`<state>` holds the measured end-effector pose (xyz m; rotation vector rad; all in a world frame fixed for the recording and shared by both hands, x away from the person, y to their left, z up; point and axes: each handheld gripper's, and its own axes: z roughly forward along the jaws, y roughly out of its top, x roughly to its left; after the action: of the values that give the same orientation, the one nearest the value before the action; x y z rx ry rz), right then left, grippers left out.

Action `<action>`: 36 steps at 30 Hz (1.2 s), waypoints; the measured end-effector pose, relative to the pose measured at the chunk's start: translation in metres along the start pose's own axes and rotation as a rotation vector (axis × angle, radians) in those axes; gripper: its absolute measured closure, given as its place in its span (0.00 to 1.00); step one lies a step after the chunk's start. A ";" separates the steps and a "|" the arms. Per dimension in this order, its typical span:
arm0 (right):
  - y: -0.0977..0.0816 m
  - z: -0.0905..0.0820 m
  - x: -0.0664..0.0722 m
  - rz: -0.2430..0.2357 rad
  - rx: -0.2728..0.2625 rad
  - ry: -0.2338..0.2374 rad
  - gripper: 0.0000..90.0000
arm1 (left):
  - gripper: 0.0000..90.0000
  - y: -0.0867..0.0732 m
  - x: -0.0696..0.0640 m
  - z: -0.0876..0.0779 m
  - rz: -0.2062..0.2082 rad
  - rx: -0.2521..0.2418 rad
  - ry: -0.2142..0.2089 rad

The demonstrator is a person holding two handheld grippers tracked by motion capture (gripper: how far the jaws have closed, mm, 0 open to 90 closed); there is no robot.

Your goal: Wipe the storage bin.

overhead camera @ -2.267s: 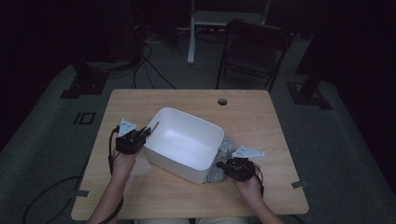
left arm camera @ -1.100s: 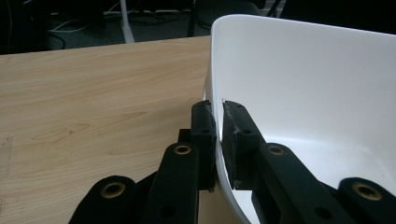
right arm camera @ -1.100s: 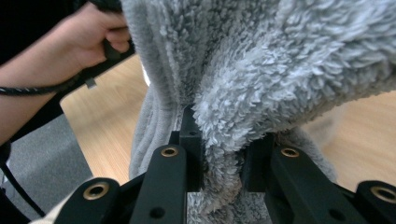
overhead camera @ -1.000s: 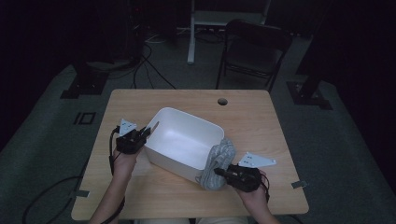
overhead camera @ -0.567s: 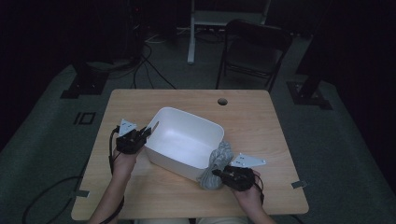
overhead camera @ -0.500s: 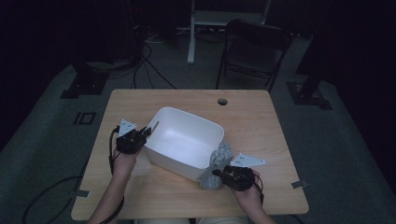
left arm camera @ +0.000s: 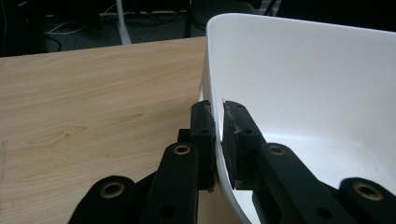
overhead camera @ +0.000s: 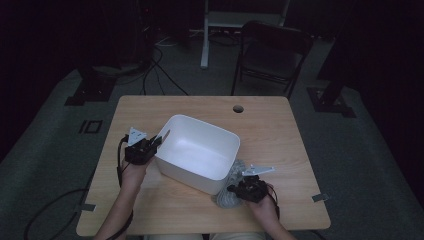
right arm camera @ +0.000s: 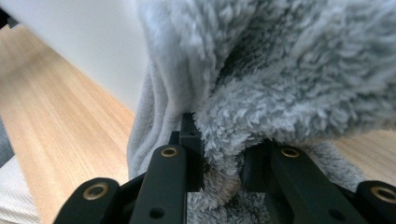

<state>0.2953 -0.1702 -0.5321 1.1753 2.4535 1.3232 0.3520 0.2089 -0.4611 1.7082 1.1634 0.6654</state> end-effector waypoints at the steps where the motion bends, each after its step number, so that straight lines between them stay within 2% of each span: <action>1: 0.001 -0.003 0.001 0.000 -0.007 0.006 0.83 | 0.92 0.000 0.000 0.000 -0.005 -0.003 0.000; 3: 0.003 -0.016 0.003 -0.008 -0.047 0.018 0.83 | 0.92 -0.001 -0.002 0.000 -0.007 -0.004 0.003; 5: 0.008 -0.037 0.008 -0.029 -0.117 0.016 0.83 | 0.92 0.000 -0.003 0.000 -0.001 -0.002 0.003; 6: 0.008 -0.037 0.008 -0.029 -0.117 0.016 0.83 | 0.92 0.000 -0.003 0.000 -0.001 -0.002 0.003; 9: 0.024 -0.067 0.018 -0.075 -0.255 0.027 0.83 | 0.92 0.000 -0.003 0.001 0.000 0.000 0.003; 10: 0.026 -0.069 0.020 -0.083 -0.265 0.022 0.83 | 0.92 0.000 -0.003 0.001 0.002 0.001 0.001; 12: 0.031 -0.060 0.020 -0.102 -0.257 0.007 0.83 | 0.92 0.000 -0.003 0.001 0.002 0.002 -0.003; 15: 0.030 -0.053 0.017 -0.082 -0.261 0.003 0.83 | 0.92 0.000 -0.002 0.001 0.002 0.001 -0.001; 16: 0.030 -0.053 0.017 -0.082 -0.261 0.003 0.83 | 0.92 0.001 -0.002 0.001 0.014 0.007 -0.003; 17: 0.026 -0.042 0.011 -0.076 -0.211 -0.031 0.83 | 0.92 0.001 -0.002 0.001 0.021 0.008 -0.007; 18: 0.024 -0.037 0.010 -0.072 -0.197 -0.042 0.83 | 0.92 0.001 -0.002 0.001 0.019 0.009 -0.009; 23: 0.019 -0.023 0.003 -0.056 -0.154 -0.064 0.83 | 0.92 0.000 -0.002 0.001 0.007 0.005 -0.015; 28: 0.015 -0.018 -0.002 -0.038 -0.141 -0.068 0.83 | 0.92 0.001 -0.002 0.001 0.009 0.006 -0.013; 29: 0.015 -0.016 -0.003 -0.034 -0.130 -0.074 0.83 | 0.92 0.001 -0.002 0.001 0.006 0.005 -0.014; 30: 0.013 -0.010 -0.005 -0.032 -0.089 -0.091 0.83 | 0.92 0.001 -0.002 0.001 0.005 0.005 -0.014; 33: 0.005 0.004 -0.014 -0.001 -0.039 -0.080 0.83 | 0.92 0.001 -0.002 0.001 0.008 0.006 -0.012; 36: 0.004 0.008 -0.020 0.037 -0.011 -0.054 0.83 | 0.92 0.001 -0.002 0.002 0.008 0.006 -0.005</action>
<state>0.3150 -0.1772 -0.5395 1.2423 2.3958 1.2952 0.3530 0.2064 -0.4605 1.7190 1.1567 0.6630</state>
